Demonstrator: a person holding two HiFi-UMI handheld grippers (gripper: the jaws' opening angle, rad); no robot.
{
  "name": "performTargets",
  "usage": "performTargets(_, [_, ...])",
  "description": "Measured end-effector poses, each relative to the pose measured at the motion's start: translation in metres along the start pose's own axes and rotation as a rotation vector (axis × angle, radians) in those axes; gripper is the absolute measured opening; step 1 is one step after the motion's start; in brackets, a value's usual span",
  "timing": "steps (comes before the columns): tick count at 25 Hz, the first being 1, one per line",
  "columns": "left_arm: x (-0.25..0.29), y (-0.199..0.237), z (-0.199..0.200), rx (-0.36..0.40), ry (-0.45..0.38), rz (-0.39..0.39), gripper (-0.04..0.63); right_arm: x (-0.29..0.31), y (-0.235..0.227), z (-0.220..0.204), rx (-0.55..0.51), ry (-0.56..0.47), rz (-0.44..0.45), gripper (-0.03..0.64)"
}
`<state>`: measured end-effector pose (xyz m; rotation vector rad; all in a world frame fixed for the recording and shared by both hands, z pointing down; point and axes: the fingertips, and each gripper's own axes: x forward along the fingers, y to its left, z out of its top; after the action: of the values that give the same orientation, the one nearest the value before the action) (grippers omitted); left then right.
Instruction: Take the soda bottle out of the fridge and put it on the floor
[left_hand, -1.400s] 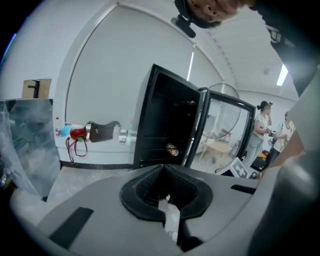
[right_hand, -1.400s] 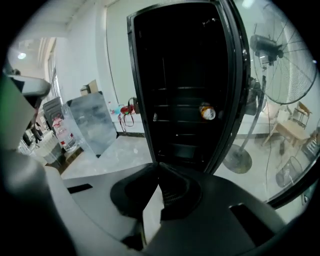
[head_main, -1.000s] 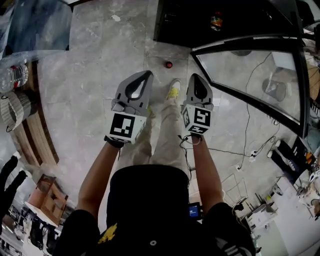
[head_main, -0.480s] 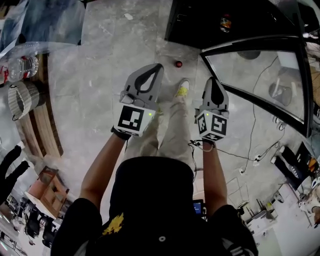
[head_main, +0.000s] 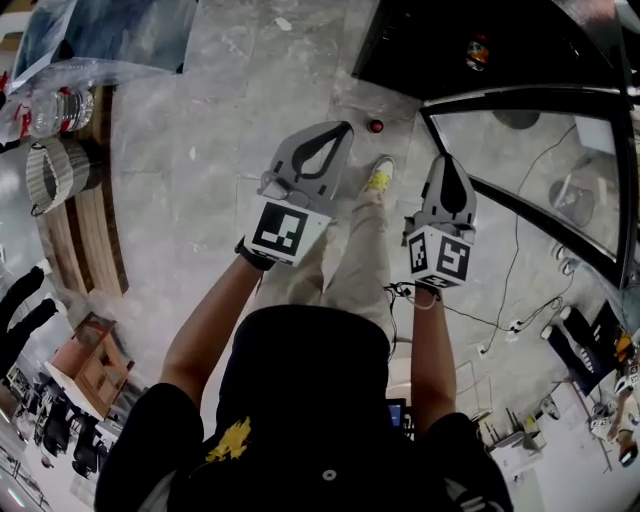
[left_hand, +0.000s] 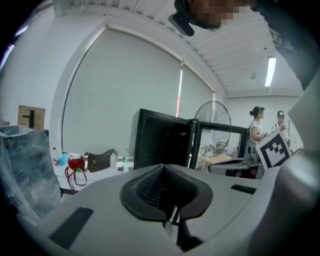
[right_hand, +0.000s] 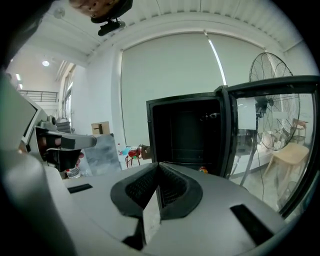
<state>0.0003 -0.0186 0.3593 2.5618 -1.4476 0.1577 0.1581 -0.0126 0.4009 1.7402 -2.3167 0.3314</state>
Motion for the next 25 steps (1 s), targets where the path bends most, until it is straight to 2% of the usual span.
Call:
performTargets(8, [-0.003,-0.001,-0.003,-0.029,0.014,-0.002,0.018,-0.001,0.01,0.002,-0.018,-0.004,0.013,-0.003])
performTargets(14, [0.0,-0.018,-0.01,0.049,0.032,-0.063,0.018,-0.003,0.002,0.006,-0.035,-0.008,0.014,-0.003])
performTargets(25, [-0.007,-0.013,-0.009,0.036,0.026,-0.039,0.018,-0.006,0.01,0.016,-0.061,-0.024,0.035,-0.003])
